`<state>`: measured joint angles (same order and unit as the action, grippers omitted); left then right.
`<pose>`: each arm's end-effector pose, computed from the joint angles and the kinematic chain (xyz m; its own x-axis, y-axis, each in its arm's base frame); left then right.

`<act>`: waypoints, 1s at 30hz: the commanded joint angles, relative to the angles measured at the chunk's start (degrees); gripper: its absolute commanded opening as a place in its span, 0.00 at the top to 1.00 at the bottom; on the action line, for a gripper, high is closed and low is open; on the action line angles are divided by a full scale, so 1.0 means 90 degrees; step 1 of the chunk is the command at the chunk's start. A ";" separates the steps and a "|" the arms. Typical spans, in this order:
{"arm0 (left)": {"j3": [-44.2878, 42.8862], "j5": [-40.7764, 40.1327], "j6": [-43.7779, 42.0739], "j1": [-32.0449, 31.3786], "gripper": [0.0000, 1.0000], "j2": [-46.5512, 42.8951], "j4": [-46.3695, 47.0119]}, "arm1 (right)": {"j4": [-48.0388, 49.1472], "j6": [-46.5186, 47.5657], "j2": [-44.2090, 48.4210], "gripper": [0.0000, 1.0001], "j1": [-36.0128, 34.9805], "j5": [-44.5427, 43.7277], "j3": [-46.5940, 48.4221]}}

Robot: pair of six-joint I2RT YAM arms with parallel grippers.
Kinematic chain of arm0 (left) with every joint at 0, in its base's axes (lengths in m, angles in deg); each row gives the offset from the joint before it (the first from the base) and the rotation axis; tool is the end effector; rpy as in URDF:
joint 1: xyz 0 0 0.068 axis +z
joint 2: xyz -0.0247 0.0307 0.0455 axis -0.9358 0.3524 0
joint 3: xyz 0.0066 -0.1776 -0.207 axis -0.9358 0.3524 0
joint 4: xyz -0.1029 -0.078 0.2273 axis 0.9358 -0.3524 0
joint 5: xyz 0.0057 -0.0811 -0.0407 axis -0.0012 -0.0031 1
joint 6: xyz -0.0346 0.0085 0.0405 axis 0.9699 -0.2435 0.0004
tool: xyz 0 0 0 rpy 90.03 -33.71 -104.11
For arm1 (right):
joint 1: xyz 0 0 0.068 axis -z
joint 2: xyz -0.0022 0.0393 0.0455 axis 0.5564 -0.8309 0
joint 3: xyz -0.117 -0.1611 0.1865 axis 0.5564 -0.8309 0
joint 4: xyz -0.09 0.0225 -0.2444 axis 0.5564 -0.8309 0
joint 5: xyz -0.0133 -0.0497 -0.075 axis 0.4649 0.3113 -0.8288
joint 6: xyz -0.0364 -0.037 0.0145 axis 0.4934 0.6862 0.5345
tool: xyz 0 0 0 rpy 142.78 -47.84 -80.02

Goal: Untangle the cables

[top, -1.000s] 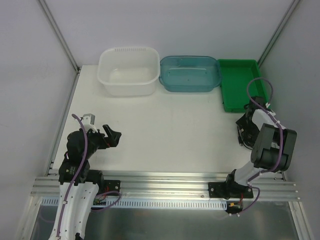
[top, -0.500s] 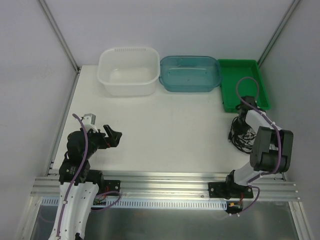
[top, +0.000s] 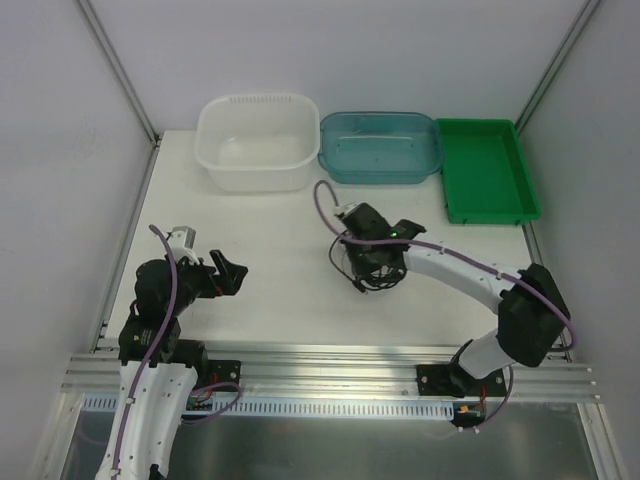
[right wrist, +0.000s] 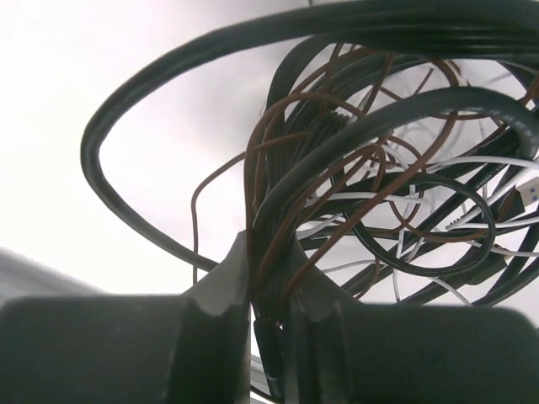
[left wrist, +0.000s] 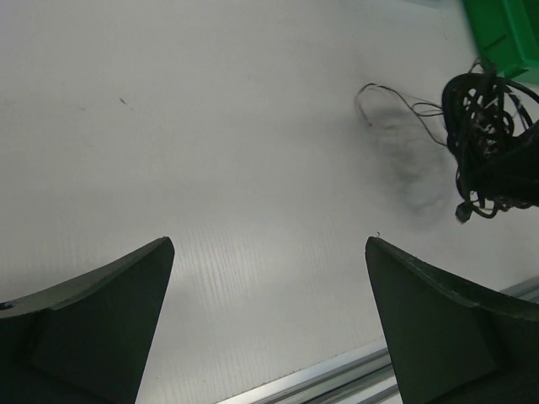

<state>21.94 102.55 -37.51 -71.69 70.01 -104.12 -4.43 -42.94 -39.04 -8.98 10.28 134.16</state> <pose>0.1033 -0.0158 0.2687 -0.3716 -0.2864 -0.8831 0.2472 0.8864 -0.3915 0.2258 0.2032 0.2460 -0.6345 -0.5178 -0.5738 -0.5922 0.8028 -0.0696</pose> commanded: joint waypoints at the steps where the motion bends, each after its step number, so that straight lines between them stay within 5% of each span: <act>1: 0.0004 0.0368 -0.0112 -0.0073 0.01 0.0107 0.0225 | -0.0115 0.1153 -0.0695 0.89 -0.1171 0.0250 0.0967; 6: 0.0014 0.0486 -0.0034 -0.0073 0.01 0.0205 0.0235 | 0.0137 0.1489 -0.1722 0.70 -0.2091 0.0720 0.1331; 10: -0.0006 0.0729 0.0054 -0.0073 0.01 0.0332 0.0245 | 0.0285 0.1333 -0.1743 0.32 -0.2209 0.1022 0.1194; 13: 0.0014 0.0877 0.0189 -0.0093 0.01 0.0371 0.0294 | 0.0139 0.1284 -0.1412 0.19 -0.2277 0.0955 0.1155; 22: 0.0209 0.0595 0.1371 -0.0931 0.01 0.1249 0.0498 | 0.0363 -0.0296 0.0189 0.20 -0.2326 -0.0666 0.0250; 30: 0.0873 -0.0743 0.2464 -0.2904 0.03 0.2099 0.1513 | 0.1065 -0.2016 0.0650 0.27 -0.2160 -0.1507 -0.0719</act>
<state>28.00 101.72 -21.53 -93.57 87.43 -96.82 1.39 -52.36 -33.58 -29.18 1.10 129.98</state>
